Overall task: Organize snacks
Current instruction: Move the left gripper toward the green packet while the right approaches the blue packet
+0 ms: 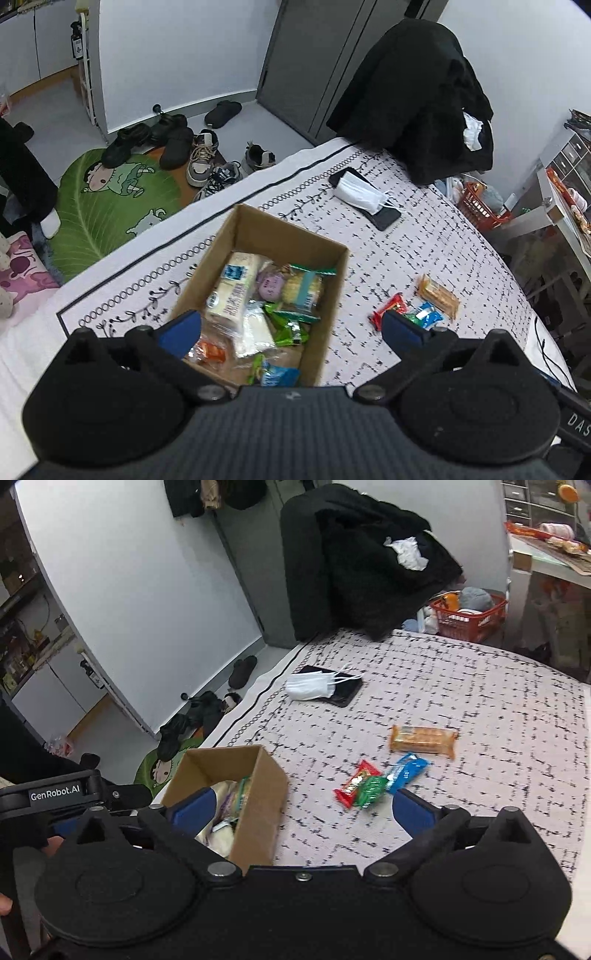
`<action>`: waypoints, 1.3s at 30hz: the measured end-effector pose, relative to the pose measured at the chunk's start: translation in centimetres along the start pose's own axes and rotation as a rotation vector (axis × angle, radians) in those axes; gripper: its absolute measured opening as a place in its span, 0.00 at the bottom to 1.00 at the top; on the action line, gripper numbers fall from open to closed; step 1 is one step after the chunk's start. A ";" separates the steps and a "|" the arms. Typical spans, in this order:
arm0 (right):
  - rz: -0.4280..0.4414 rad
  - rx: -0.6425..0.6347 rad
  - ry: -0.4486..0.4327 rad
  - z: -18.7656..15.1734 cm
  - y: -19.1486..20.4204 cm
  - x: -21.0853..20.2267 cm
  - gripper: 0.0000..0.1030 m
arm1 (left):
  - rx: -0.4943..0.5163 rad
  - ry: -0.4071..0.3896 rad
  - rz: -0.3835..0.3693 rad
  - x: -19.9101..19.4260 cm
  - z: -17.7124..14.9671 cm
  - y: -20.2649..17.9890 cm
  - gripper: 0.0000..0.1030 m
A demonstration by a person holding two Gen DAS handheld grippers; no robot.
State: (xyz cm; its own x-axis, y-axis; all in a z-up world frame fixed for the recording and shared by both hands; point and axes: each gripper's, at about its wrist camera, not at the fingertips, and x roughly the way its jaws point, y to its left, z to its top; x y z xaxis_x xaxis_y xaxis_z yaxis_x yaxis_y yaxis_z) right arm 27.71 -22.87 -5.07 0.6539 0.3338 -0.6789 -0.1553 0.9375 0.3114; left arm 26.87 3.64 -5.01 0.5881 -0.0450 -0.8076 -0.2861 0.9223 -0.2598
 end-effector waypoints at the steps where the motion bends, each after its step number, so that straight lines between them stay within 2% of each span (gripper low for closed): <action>1: -0.003 0.003 -0.004 -0.1 -0.5 -0.3 1.00 | 0.003 0.001 -0.005 0.0 -0.2 -0.4 1.00; 8: -0.026 0.030 -0.024 -0.9 -3.9 -1.8 1.00 | 0.023 0.008 -0.036 0.2 -1.9 -3.2 1.00; 16: -0.019 0.116 -0.050 -1.2 -7.9 -3.2 1.00 | 0.056 0.011 -0.051 1.1 -3.7 -6.9 1.00; 25: -0.010 0.167 -0.060 -1.9 -11.4 -1.8 0.99 | 0.065 0.042 -0.045 3.5 -4.6 -9.9 1.00; 31: 0.013 0.223 -0.050 -2.7 -13.4 0.2 0.90 | 0.070 0.043 -0.014 5.3 -4.6 -10.9 1.00; 34: 0.017 0.249 -0.018 -3.1 -14.1 1.7 0.80 | 0.067 0.036 -0.008 6.2 -4.4 -11.2 0.99; 39: 0.034 0.259 0.014 -2.9 -14.6 4.0 0.72 | 0.051 0.044 -0.019 8.2 -4.2 -11.6 0.97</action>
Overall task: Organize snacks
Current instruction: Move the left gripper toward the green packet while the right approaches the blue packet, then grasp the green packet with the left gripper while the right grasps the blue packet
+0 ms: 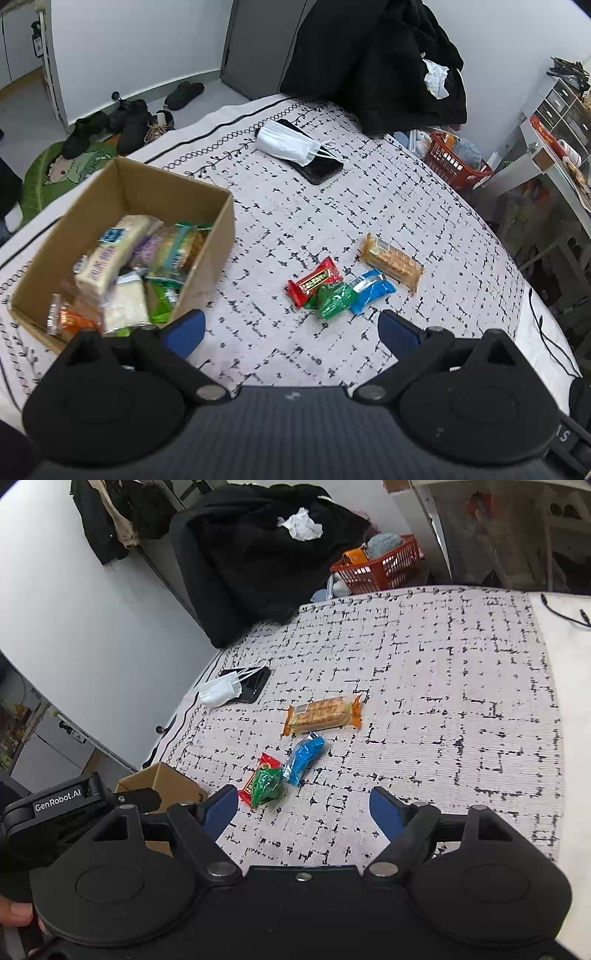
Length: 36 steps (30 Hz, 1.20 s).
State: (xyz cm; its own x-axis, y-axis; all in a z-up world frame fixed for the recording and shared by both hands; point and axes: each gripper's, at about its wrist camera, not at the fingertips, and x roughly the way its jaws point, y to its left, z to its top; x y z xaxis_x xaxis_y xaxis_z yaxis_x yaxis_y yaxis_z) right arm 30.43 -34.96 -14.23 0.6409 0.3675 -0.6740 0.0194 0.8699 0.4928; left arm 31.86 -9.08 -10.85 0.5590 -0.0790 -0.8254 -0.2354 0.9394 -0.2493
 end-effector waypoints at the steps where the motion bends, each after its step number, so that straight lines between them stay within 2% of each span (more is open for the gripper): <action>1: 0.006 0.002 0.004 0.1 -0.1 0.4 0.71 | 0.001 -0.001 -0.002 0.4 0.1 -0.2 0.96; 18: 0.041 0.044 0.087 1.1 -2.2 8.0 0.56 | -0.028 0.099 -0.021 9.1 1.1 -2.2 0.64; 23: 0.041 0.042 0.103 1.3 -2.6 10.3 0.53 | -0.055 0.126 -0.028 11.3 1.7 -2.4 0.60; 27: 0.062 0.046 0.110 1.4 -2.8 11.8 0.50 | -0.067 0.163 -0.027 13.2 2.0 -2.6 0.52; 36: 0.103 0.042 0.118 1.5 -3.2 14.4 0.44 | -0.080 0.214 -0.044 15.6 2.1 -3.2 0.45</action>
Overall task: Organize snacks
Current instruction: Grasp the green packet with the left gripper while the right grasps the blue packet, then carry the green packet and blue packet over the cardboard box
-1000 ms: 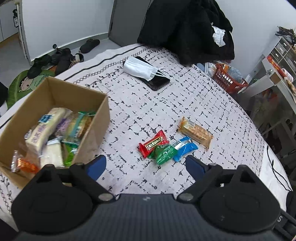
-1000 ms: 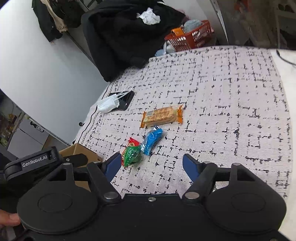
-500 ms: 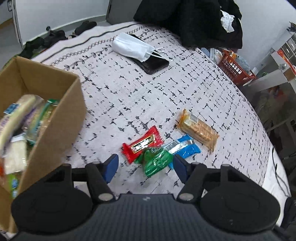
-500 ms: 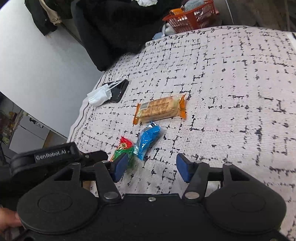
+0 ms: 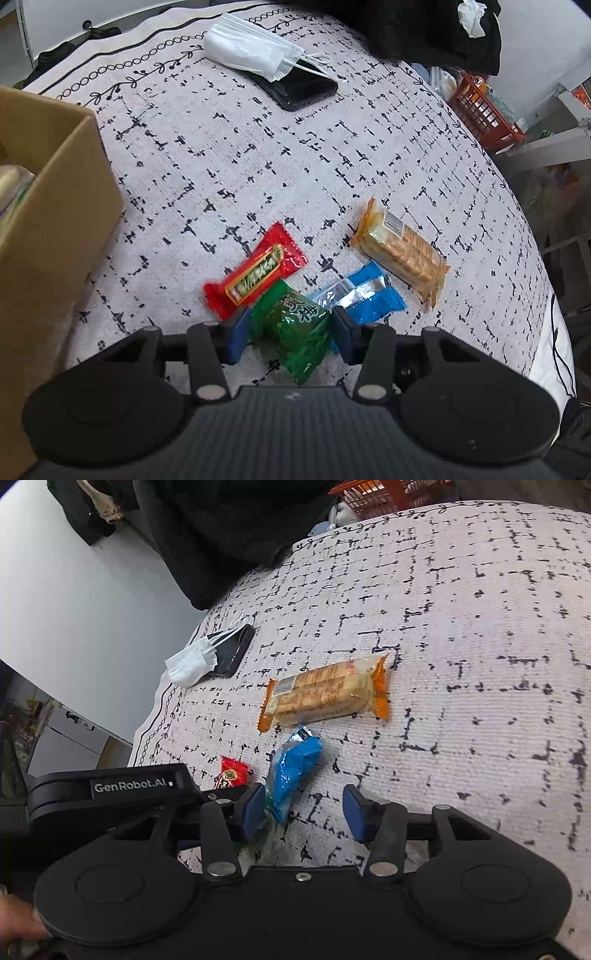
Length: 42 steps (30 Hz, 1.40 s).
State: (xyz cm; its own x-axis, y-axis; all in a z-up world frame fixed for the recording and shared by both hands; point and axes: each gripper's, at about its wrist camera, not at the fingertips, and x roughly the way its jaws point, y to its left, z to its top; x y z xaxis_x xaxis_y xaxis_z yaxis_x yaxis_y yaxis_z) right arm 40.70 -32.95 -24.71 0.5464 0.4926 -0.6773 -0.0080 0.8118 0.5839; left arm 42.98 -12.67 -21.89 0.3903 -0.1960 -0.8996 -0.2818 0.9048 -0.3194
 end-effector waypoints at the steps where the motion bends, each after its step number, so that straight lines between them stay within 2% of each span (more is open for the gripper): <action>1: 0.004 -0.004 -0.002 0.1 0.0 0.2 0.43 | -0.012 0.005 -0.004 0.2 0.1 0.1 0.45; 11: 0.020 -0.050 -0.017 0.6 0.2 1.5 0.36 | -0.143 0.076 -0.046 1.3 0.7 1.7 0.45; 12: 0.011 -0.051 -0.019 0.6 0.2 1.6 0.26 | -0.144 0.076 -0.045 1.3 0.7 1.7 0.44; 13: 0.004 -0.044 -0.017 0.6 0.1 1.6 0.23 | -0.138 0.078 -0.044 1.4 0.7 1.6 0.44; 15: 0.025 -0.010 -0.012 0.6 -0.4 1.3 0.21 | -0.114 0.076 -0.042 1.2 0.5 1.1 0.38; 19: 0.010 -0.029 -0.014 0.2 -0.2 0.4 0.20 | -0.085 0.065 -0.024 0.2 -0.2 0.7 0.33; 29: -0.027 -0.065 -0.029 -1.3 0.8 -3.4 0.18 | -0.092 -0.004 -0.030 -5.0 -1.1 1.9 0.33; 42: -0.071 -0.155 -0.098 -2.6 4.6 -8.8 0.17 | -0.075 -0.109 -0.055 -13.0 -2.7 4.0 0.33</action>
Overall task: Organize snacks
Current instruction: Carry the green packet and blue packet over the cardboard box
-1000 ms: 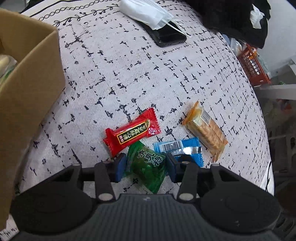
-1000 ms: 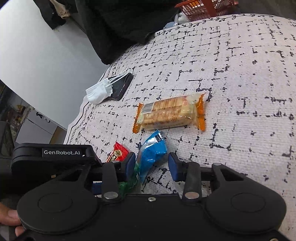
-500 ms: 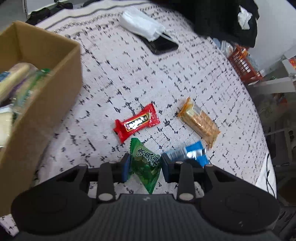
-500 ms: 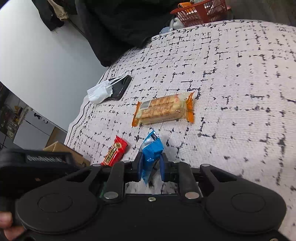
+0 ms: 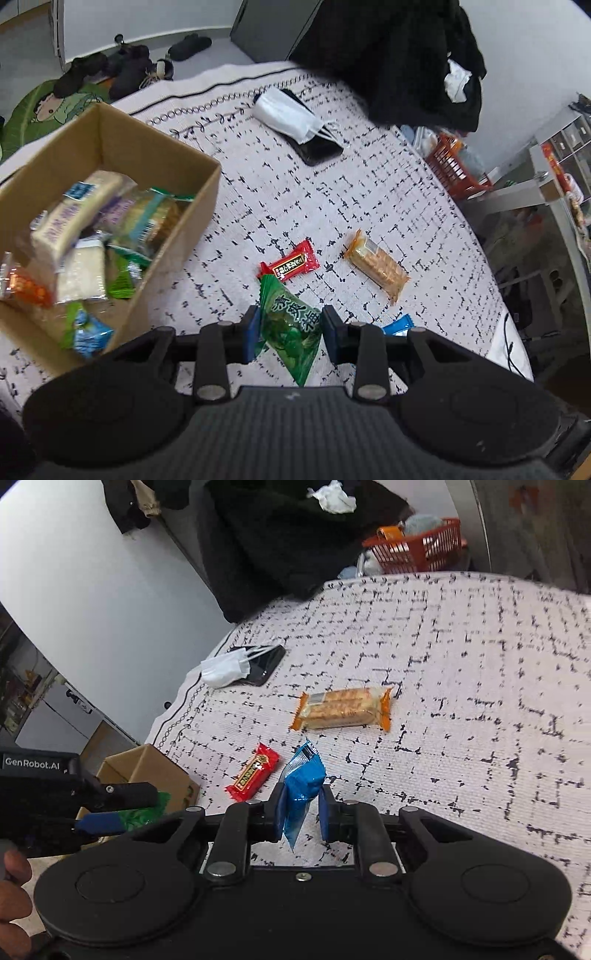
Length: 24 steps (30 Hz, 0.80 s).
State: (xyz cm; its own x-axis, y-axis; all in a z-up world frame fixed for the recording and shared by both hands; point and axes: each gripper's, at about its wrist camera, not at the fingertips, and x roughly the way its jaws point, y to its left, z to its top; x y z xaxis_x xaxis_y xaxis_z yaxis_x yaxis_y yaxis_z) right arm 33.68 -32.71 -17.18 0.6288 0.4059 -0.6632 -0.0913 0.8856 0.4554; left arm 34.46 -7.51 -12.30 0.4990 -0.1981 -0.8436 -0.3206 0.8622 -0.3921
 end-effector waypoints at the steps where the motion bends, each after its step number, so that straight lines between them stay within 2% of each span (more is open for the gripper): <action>1: 0.001 -0.002 -0.008 0.0 0.3 -0.5 0.17 | 0.001 -0.004 -0.004 -0.5 -0.1 0.2 0.33; 12: 0.011 -0.024 -0.068 -0.5 4.6 -4.8 0.17 | 0.004 -0.049 -0.050 -4.6 -1.3 2.2 0.33; 24: 0.030 -0.062 -0.070 -0.8 9.5 -5.8 0.17 | -0.028 -0.083 -0.062 -7.3 -1.0 5.7 0.34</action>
State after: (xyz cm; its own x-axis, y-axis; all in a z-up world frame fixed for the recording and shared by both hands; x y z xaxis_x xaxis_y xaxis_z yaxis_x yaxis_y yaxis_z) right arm 28.51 -26.47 -9.46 0.6774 0.4172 -0.6058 -0.1569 0.8866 0.4352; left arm 28.19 -1.65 -8.74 0.5835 -0.2103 -0.7844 -0.3088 0.8359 -0.4537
